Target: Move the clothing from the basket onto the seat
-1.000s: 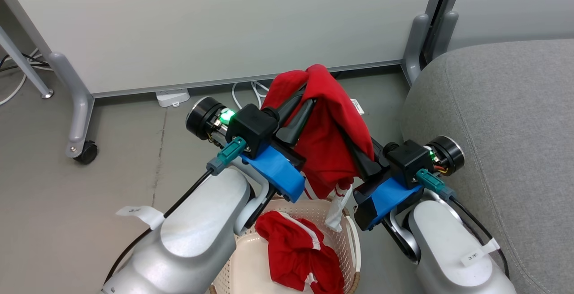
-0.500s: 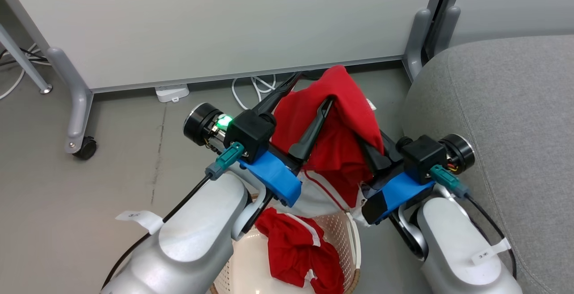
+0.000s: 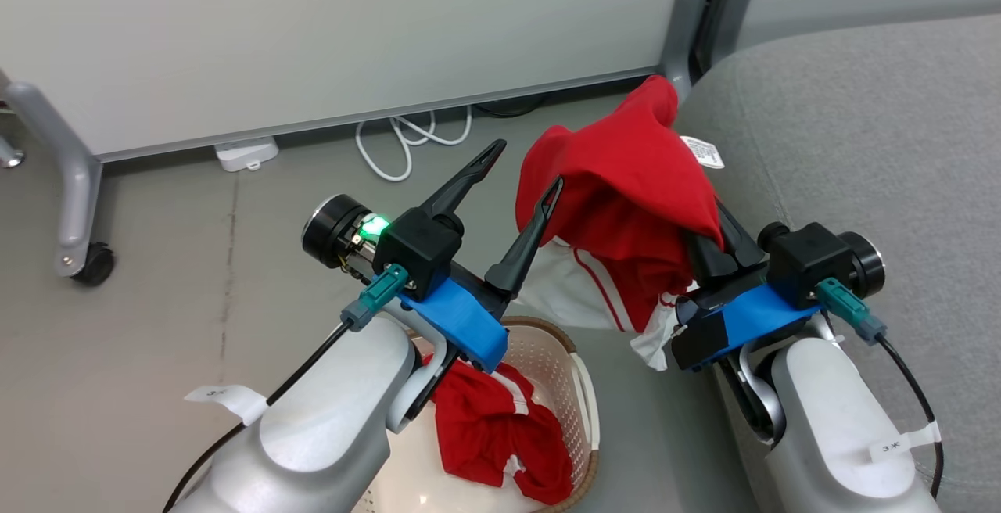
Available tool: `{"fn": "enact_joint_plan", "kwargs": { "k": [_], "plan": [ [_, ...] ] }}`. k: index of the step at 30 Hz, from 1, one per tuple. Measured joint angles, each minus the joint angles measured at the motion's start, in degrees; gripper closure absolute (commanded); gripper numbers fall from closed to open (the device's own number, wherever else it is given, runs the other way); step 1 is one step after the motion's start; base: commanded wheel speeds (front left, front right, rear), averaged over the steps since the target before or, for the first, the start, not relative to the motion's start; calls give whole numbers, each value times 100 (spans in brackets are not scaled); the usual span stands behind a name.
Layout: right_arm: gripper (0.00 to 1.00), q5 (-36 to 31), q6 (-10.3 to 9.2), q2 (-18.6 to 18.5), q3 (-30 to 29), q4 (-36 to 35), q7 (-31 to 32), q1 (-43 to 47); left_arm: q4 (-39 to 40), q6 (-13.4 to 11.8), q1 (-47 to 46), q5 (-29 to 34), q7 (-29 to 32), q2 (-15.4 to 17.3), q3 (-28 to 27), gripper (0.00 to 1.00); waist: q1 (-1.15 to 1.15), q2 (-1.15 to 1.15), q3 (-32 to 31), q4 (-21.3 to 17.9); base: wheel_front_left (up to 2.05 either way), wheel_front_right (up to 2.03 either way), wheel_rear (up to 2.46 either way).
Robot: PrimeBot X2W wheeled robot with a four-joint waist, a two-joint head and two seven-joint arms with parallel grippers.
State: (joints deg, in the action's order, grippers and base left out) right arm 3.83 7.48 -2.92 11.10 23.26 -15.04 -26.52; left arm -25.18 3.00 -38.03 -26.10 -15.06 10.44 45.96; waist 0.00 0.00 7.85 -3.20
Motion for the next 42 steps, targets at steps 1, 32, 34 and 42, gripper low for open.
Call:
{"fn": "enact_joint_plan", "kwargs": {
  "k": [1, 32, 34, 42],
  "plan": [
    [100, -2, 0, 0, -38, -27, -1, 19, 44, -1, 15, 10, 0, 11, -9, 0, 0, 0, 18, -45, 0, 0, 0],
    [100, 46, 0, 1, -921, -656, 0, 669, 274, 149, 224, 259, -1, -20, -86, 0, 0, 0, 259, -1447, 0, 0, 0],
    [100, 46, 0, 3, -958, -699, 0, 717, 260, 157, 224, 291, -1, -32, -69, 0, 0, 0, 278, -1507, 0, 0, 0],
    [100, 88, 0, 2, -1051, -948, -1, 833, 219, 192, 220, 342, -1, -68, -46, 0, 0, 0, 358, -1670, 0, 0, 0]
  ]
}}
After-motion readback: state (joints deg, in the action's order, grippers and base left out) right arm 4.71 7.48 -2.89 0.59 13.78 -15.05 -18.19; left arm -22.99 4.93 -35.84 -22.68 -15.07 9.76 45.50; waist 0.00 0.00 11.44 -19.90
